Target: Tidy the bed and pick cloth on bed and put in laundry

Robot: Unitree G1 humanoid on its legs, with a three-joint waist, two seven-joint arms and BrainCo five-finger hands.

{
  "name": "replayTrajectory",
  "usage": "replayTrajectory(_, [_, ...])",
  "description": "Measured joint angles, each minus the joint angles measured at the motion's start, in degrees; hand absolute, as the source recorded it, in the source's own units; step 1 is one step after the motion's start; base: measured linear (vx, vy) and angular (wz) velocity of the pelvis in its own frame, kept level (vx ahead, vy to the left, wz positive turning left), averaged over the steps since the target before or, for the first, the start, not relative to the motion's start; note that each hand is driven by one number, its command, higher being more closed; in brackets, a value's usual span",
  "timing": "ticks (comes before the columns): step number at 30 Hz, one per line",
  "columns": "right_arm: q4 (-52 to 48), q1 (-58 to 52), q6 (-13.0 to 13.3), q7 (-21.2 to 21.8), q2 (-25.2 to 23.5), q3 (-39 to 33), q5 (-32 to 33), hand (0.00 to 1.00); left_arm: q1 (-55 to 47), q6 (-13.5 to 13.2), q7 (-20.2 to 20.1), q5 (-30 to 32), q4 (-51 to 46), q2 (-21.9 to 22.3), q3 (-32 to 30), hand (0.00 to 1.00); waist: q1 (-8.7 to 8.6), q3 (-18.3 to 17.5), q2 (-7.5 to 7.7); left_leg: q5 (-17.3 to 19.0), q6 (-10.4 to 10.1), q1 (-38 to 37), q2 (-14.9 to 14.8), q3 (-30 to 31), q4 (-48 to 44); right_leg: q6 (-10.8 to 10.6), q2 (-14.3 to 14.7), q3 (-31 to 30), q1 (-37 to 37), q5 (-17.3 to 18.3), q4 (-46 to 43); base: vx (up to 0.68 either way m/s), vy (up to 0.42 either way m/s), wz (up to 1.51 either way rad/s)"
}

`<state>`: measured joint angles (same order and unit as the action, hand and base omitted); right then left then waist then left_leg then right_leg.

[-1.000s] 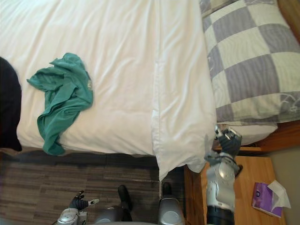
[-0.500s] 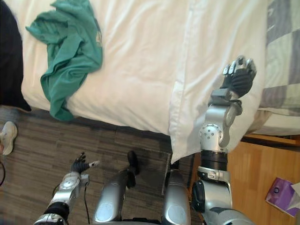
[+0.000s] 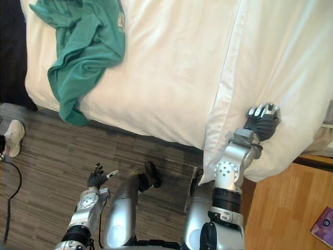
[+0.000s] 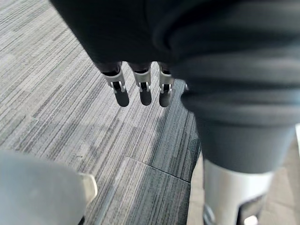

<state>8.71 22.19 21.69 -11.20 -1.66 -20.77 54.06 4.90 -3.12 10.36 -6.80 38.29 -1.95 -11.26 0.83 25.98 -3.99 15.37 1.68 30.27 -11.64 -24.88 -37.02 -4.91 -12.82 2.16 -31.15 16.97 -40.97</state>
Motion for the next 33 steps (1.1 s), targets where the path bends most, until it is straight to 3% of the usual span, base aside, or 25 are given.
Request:
replayTrajectory(3, [3.92, -2.76, -0.9, 2.67, -0.73, 0.63, 3.15, 1.0, -0.01, 0.03, 0.05, -0.13, 3.17, 0.61, -0.67, 0.0, -0.1, -1.28, 2.42, 0.25, -0.31, -1.98, -0.39, -0.88, -0.16, -0.64, 0.37, -0.94, 1.57, 1.64, 0.33, -0.04, -0.071, -0.16])
replayTrajectory(6, [9.1, -7.76, -2.88, 3.22, -2.27, 0.43, 5.93, 1.0, -0.6, 0.03, 0.02, -0.95, 4.92, 1.66, -0.63, 0.0, -0.7, -2.03, 3.77, 0.28, -0.39, -3.23, -1.01, -1.28, -0.25, -0.86, 0.92, -1.4, 2.57, 1.83, 0.64, -0.04, -0.041, -0.13])
replayTrajectory(9, [22.84, -14.15, -6.28, 0.82, -3.13, 0.16, 8.46, 1.0, -0.83, -0.04, 0.02, -1.13, 6.0, 1.91, -0.61, 0.0, -1.46, -2.11, 3.81, 0.72, -1.12, -4.15, -1.11, -1.42, 0.09, -0.88, 1.02, -1.42, 3.54, 1.82, 1.16, -0.04, -0.012, -0.05])
replayTrajectory(12, [29.86, -21.1, -9.0, -0.38, -3.23, 1.27, 8.87, 1.0, -1.58, -0.12, 0.02, -1.35, 6.29, 2.7, -0.64, 0.0, -1.71, -2.22, 3.6, 0.57, -1.5, -6.55, -1.24, -2.42, 2.08, -1.01, 1.73, -1.88, 5.65, 0.85, 3.81, 0.02, 0.002, -0.17])
replayTrajectory(15, [30.33, -24.51, -9.2, -0.18, -3.27, 1.13, 8.67, 1.0, -2.98, -0.24, -0.05, -1.34, 6.4, 3.14, -0.64, 0.0, -2.46, -2.47, 3.59, 0.04, -1.87, -10.58, -1.21, -3.07, 5.07, -1.15, 2.39, -1.73, 10.17, -0.83, 8.27, 0.06, 0.009, -0.18])
replayTrajectory(16, [31.85, -25.48, -9.47, -0.04, -3.27, 1.12, 8.54, 0.0, -4.3, -0.53, -0.11, -1.3, 6.94, 3.38, -0.67, 0.0, -3.04, -4.5, 3.83, -0.27, -2.23, -11.9, -1.16, -3.35, 7.0, -1.21, 2.72, -1.37, 11.97, -1.58, 11.13, 0.1, 0.006, -0.09])
replayTrajectory(20, [35.51, -28.36, -11.24, 0.93, -3.2, 1.01, 6.64, 0.0, -6.36, -0.55, -0.57, -0.65, 8.35, 4.0, -1.3, 0.0, -3.05, -8.54, 4.49, -2.0, -2.52, -17.31, -0.17, -4.75, 12.6, -1.47, 2.8, -0.89, 17.98, -3.62, 17.99, 0.18, -0.012, -0.09])
replayTrajectory(22, [37.6, -30.45, -13.01, 1.54, -3.08, 0.84, 2.66, 0.0, -6.9, -0.54, -0.73, -0.25, 10.43, 4.65, -2.8, 0.0, -3.11, -12.14, 4.8, -2.55, -3.1, -19.67, 0.54, -5.08, 15.65, -1.57, 2.6, 0.44, 20.13, -4.46, 20.36, 0.21, -0.04, 0.0])
replayTrajectory(26, [39.81, -31.64, -15.97, 2.22, -2.98, 0.56, -7.38, 0.0, -8.19, -0.31, -0.59, 1.97, 11.36, 5.07, -2.77, 0.0, -3.21, -15.68, 5.22, -6.17, -4.34, -25.39, 2.07, -5.9, 24.03, -1.7, 2.85, 2.32, 23.13, -6.98, 22.53, 0.19, -0.059, 0.0])
replayTrajectory(30, [40.97, -32.16, -17.77, 2.71, -2.94, 0.49, -21.37, 0.0, -8.0, 0.2, -0.33, 6.56, 12.55, 5.21, -2.15, 0.0, -3.62, -16.88, 5.87, -10.39, -5.41, -29.97, 2.65, -4.66, 31.65, -1.34, 4.0, 4.84, 25.6, -7.59, 22.16, 0.11, -0.09, 0.2])
replayTrajectory(33, [42.16, -32.16, -18.0, 2.6, -3.03, -1.0, -23.28, 0.0, -8.14, 0.64, 0.15, 8.86, 12.67, 5.18, -1.35, 0.0, -3.27, -17.48, 5.86, -13.02, -6.18, -31.52, 2.77, -4.4, 35.95, -1.19, 4.9, 5.13, 25.86, -7.67, 22.73, 0.04, -0.092, 0.12])
